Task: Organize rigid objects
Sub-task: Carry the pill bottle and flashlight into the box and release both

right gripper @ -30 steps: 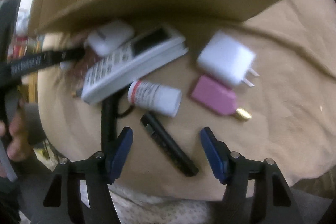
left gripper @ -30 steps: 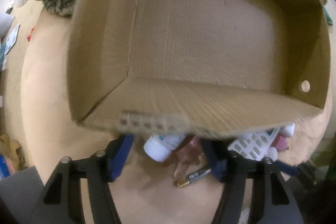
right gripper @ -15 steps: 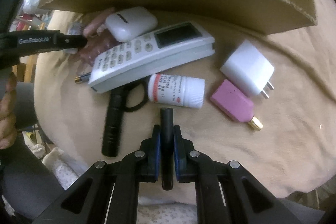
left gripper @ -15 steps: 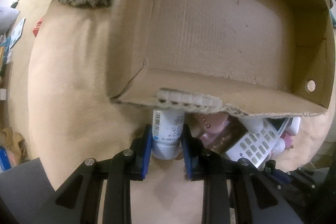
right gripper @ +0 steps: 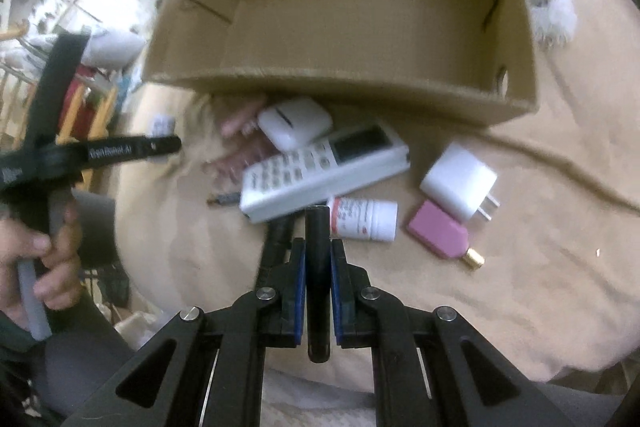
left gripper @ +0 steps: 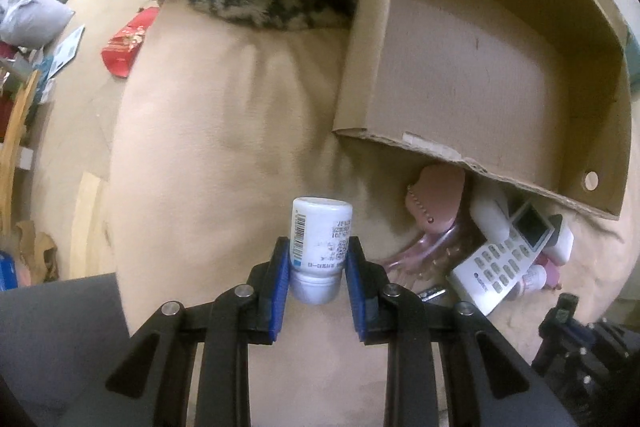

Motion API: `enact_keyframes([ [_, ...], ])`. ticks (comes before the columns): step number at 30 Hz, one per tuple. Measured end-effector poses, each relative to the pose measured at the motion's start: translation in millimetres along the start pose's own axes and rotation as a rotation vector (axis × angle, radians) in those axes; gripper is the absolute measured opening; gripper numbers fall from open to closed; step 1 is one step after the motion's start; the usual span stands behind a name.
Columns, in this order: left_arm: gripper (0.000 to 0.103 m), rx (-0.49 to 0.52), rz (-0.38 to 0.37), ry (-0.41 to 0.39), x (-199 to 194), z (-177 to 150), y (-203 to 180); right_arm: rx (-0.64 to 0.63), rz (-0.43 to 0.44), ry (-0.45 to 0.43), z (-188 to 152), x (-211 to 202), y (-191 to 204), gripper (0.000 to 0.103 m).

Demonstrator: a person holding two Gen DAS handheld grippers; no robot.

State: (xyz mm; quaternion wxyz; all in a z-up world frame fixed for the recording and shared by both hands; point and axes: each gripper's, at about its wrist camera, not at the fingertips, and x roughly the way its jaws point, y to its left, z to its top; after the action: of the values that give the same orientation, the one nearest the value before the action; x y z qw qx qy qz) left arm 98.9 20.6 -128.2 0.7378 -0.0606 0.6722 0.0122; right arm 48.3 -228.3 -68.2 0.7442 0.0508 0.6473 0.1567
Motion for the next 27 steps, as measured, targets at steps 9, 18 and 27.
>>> enact_keyframes([
  [9, 0.024, -0.011, -0.010, -0.132, -50, -21, 0, -0.012, 0.036, -0.131, 2, -27, 12, 0.012],
  [18, 0.024, 0.050, -0.026, -0.234, -100, 3, -24, 0.013, 0.048, -0.237, 24, -49, 15, 0.012],
  [27, 0.024, 0.113, -0.025, -0.253, -102, 44, -48, 0.024, 0.008, -0.303, 75, -66, 10, 0.012],
])
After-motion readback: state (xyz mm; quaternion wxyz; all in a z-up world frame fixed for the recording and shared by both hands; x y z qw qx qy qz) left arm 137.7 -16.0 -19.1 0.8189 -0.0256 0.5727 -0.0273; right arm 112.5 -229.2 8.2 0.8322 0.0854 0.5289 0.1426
